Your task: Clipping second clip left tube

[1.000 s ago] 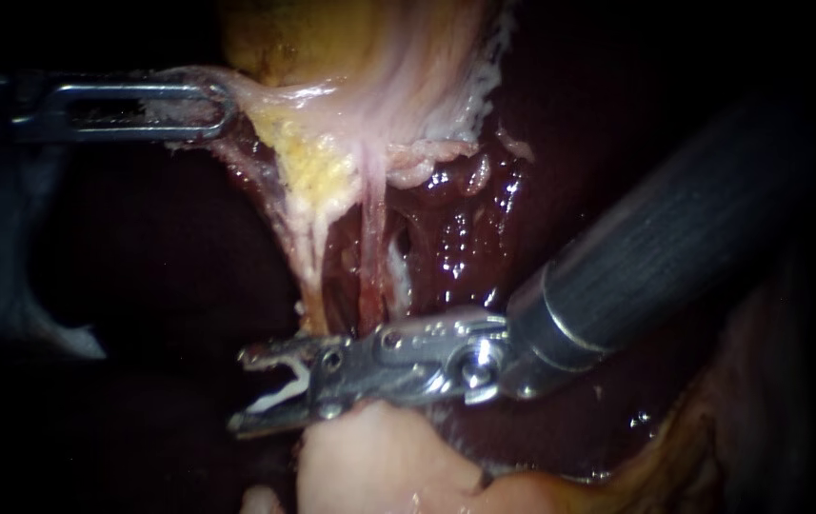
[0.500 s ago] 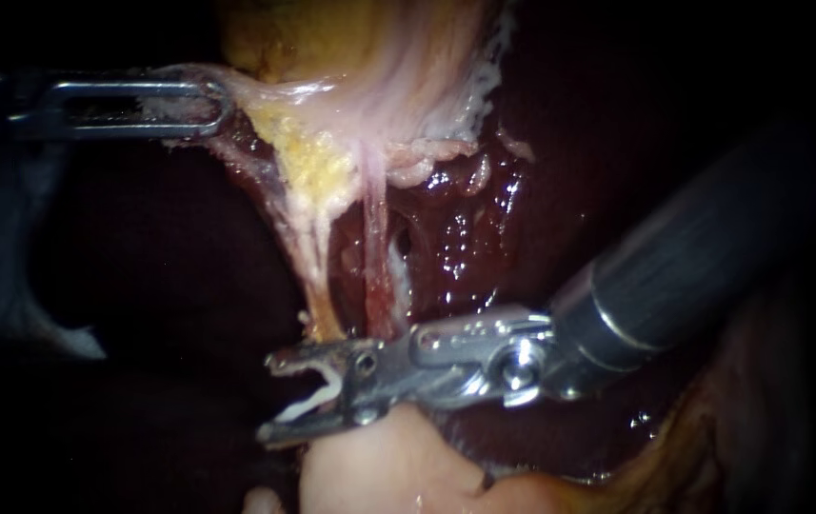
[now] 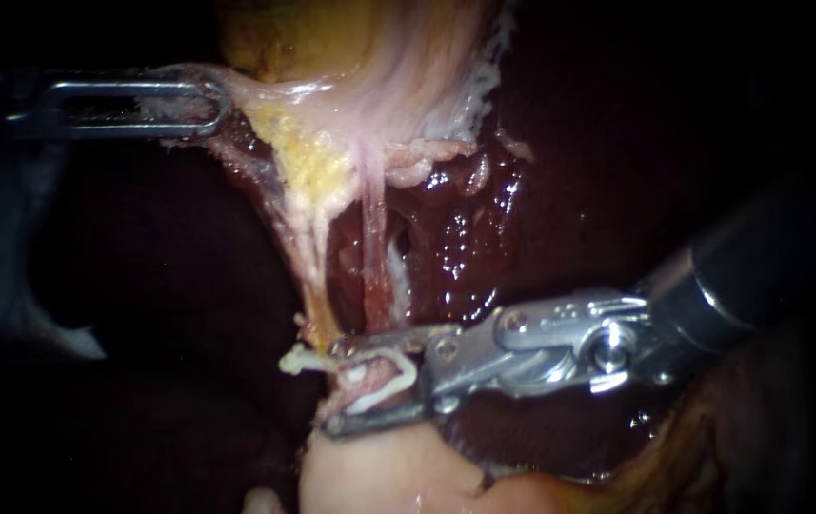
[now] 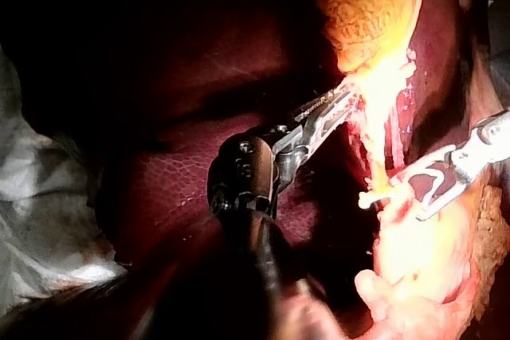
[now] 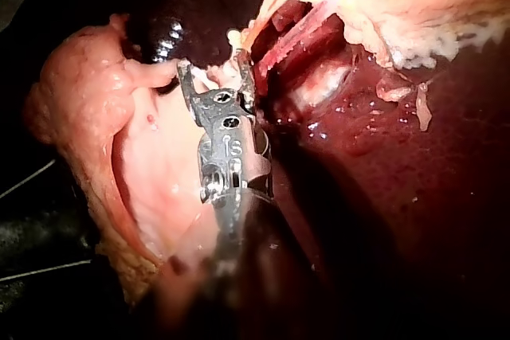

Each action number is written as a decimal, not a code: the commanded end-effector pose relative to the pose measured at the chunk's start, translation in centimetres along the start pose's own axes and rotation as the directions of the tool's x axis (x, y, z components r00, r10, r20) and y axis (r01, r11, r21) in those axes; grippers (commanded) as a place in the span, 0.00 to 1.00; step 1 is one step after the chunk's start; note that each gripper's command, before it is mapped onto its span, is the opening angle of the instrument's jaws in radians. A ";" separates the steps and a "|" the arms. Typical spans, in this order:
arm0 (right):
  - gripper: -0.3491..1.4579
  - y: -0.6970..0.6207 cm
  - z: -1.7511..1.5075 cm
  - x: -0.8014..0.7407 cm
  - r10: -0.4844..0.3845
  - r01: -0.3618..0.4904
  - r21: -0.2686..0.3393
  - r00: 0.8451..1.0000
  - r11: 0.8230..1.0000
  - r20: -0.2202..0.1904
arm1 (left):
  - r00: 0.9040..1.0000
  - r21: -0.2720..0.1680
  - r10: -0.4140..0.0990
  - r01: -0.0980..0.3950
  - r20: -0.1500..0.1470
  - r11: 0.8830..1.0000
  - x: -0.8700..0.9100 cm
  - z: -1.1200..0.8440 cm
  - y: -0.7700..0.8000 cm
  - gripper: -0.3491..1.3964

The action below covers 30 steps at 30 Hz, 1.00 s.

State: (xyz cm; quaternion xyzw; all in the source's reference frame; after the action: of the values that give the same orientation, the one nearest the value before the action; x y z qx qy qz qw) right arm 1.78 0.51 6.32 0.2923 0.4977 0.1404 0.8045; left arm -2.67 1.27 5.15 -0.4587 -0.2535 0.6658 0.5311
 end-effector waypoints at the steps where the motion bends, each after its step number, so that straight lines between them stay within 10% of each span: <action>1: 0.44 0.02 0.01 -0.01 0.001 -0.001 -0.001 1.000 1.000 0.000 | 1.000 0.000 0.000 0.000 0.000 1.000 0.00 0.00 0.00 0.00; 30: 0.46 0.55 0.36 -0.16 0.104 -0.101 0.036 0.991 0.994 -0.084 | 1.000 0.001 0.001 -0.001 -0.001 1.000 -0.01 0.01 0.00 0.00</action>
State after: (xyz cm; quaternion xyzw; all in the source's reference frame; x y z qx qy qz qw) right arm 2.08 0.74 6.89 0.3254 0.5190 0.1860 0.7682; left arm -2.68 1.26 5.16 -0.4590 -0.2528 0.6659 0.5310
